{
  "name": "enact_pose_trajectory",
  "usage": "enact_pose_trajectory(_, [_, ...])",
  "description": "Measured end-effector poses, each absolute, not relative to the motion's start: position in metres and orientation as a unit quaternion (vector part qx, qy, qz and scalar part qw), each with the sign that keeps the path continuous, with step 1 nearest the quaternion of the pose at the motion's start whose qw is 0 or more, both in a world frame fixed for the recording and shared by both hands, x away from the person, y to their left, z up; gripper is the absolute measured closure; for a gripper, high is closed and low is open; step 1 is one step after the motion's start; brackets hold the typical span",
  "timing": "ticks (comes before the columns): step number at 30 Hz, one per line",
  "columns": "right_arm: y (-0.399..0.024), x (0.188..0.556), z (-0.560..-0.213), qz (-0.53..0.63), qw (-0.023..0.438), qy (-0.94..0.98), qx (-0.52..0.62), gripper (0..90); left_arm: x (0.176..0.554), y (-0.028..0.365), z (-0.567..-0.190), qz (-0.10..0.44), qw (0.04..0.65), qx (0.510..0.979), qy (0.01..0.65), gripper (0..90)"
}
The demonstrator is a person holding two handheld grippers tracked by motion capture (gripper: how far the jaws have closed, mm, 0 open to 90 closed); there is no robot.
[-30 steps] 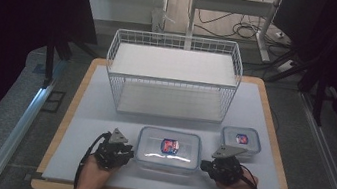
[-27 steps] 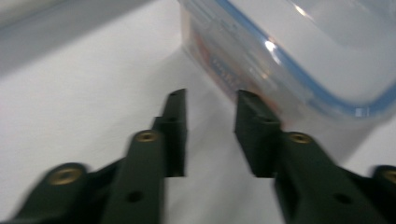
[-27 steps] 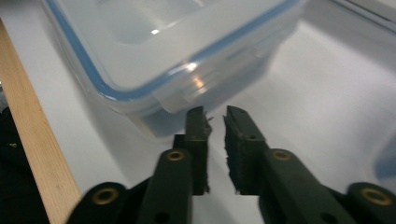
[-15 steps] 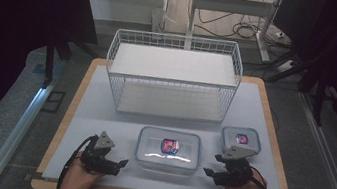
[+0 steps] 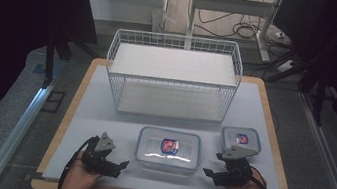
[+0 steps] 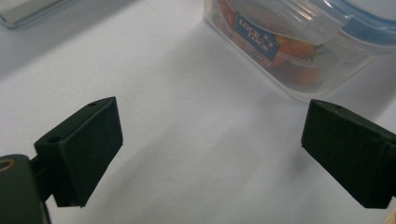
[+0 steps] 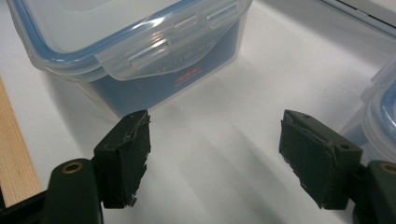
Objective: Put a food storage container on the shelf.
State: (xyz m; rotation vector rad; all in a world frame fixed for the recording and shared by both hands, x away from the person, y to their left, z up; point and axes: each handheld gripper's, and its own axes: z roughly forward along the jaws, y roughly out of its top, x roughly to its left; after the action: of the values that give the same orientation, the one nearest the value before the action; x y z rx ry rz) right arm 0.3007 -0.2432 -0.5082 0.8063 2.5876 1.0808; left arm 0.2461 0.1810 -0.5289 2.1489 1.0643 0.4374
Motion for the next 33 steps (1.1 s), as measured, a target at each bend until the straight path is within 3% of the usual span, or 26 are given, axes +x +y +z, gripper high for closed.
enact_pose_trajectory(7, [-0.244, 0.301, -0.507, 0.378, 0.114, 0.875, 0.281, 18.9, 0.247, 0.185, -0.528, 0.17, 0.367, 0.81, 0.425, 5.8])
enact_pose_trajectory(10, [-0.245, 0.301, -0.506, 0.396, 0.091, 0.866, 0.293, 16.2, 0.248, 0.186, -0.527, 0.171, 0.366, 0.81, 0.425, 5.7])
enact_pose_trajectory(19, [-0.244, 0.301, -0.499, 0.394, 0.089, 0.869, 0.286, 17.9, 0.25, 0.183, -0.519, 0.138, 0.358, 0.815, 0.435, 5.3])
enact_pose_trajectory(24, [-0.247, 0.307, -0.492, 0.401, 0.049, 0.858, 0.316, 15.1, 0.256, 0.189, -0.503, 0.094, 0.416, 0.791, 0.438, 4.4])
enact_pose_trajectory(33, [-0.238, 0.314, -0.49, 0.408, -0.012, 0.849, 0.336, 11.0, 0.272, 0.177, -0.494, 0.041, 0.44, 0.79, 0.425, 6.6])
